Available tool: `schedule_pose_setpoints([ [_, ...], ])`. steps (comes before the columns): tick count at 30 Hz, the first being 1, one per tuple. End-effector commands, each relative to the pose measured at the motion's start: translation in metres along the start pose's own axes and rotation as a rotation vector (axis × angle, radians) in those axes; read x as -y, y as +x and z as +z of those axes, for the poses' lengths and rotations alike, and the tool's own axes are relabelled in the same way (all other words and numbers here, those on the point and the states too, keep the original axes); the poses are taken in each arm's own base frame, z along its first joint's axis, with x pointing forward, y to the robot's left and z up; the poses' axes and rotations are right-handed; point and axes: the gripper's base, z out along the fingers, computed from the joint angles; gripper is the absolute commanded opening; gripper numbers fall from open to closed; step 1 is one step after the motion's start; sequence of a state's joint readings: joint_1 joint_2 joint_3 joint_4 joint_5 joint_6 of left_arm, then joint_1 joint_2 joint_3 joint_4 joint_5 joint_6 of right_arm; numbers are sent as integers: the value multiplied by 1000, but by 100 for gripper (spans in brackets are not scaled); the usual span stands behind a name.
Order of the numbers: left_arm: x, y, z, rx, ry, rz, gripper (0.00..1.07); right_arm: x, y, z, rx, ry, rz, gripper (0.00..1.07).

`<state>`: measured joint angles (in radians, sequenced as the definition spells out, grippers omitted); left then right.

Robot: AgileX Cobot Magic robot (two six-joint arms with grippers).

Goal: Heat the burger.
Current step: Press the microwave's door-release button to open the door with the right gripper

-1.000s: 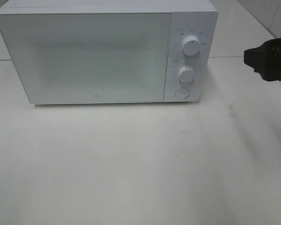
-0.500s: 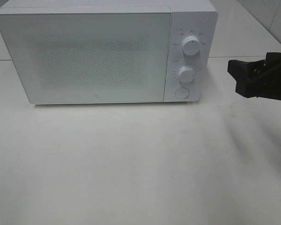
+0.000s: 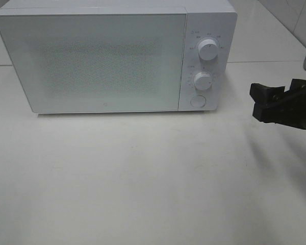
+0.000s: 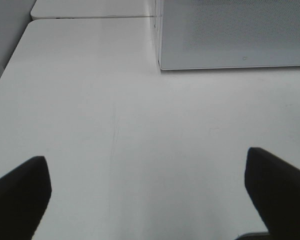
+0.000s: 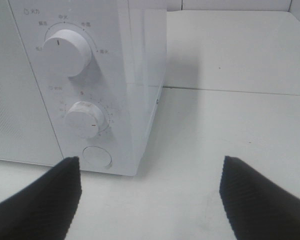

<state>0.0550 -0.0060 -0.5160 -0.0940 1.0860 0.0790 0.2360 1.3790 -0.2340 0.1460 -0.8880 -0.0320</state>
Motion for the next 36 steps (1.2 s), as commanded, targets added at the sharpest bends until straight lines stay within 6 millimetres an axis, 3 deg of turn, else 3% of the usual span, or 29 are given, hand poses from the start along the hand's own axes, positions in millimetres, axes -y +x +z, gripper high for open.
schedule_pose_setpoints([
  [1,0,0,-2,28,-1,-3,98,-11,4,1,7,-5,-26,75],
  [28,0,0,-2,28,-1,-3,98,-92,41,14,-20,61,-84,75],
  [36,0,0,-2,28,-1,-3,98,-97,40,17,-18,51,-77,75],
])
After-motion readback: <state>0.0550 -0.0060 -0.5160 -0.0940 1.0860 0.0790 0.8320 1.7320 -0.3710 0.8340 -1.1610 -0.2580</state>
